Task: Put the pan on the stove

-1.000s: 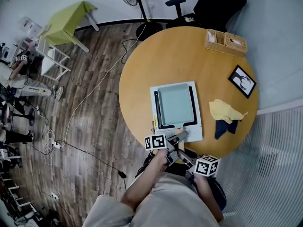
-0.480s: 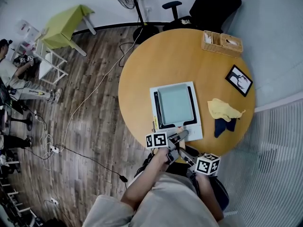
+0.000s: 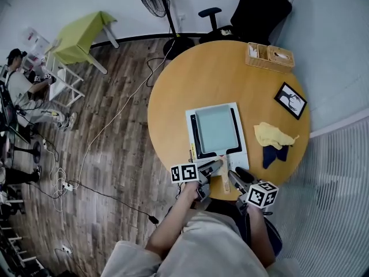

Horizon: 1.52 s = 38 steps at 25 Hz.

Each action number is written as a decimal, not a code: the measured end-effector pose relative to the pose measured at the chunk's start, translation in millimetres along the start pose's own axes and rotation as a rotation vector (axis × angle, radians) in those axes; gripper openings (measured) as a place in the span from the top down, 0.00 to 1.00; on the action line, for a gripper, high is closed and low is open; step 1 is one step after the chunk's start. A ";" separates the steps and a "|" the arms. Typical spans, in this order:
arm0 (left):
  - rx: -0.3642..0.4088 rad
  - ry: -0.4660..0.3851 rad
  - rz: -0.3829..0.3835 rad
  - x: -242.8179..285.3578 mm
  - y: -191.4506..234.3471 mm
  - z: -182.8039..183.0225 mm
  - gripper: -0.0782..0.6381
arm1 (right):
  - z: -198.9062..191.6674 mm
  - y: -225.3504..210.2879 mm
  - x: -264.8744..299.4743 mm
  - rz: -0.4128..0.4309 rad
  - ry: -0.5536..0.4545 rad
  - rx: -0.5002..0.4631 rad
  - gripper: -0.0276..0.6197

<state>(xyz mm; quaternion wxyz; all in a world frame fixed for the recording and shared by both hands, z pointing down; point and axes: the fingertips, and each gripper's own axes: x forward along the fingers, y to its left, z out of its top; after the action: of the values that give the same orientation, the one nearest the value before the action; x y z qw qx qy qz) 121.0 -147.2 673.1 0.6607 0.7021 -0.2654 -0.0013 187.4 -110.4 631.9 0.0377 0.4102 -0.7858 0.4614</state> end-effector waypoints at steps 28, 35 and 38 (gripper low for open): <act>0.980 -0.119 0.408 -68.4 -33.2 57.2 0.60 | 53.7 9.4 26.4 -0.184 -0.067 -0.428 0.71; 1.019 -0.116 0.400 -67.3 -35.2 57.2 0.71 | 53.2 5.8 24.1 -0.216 -0.079 -0.431 0.80; 1.032 -0.111 0.387 -65.9 -38.1 55.8 0.76 | 54.0 4.1 22.4 -0.229 -0.082 -0.433 0.82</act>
<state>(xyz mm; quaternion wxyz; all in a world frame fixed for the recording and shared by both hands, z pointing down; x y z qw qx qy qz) 58.8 -174.8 607.7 0.2040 0.8721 -0.3902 0.2132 187.0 -163.9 608.1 0.1451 0.4972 -0.8156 0.2579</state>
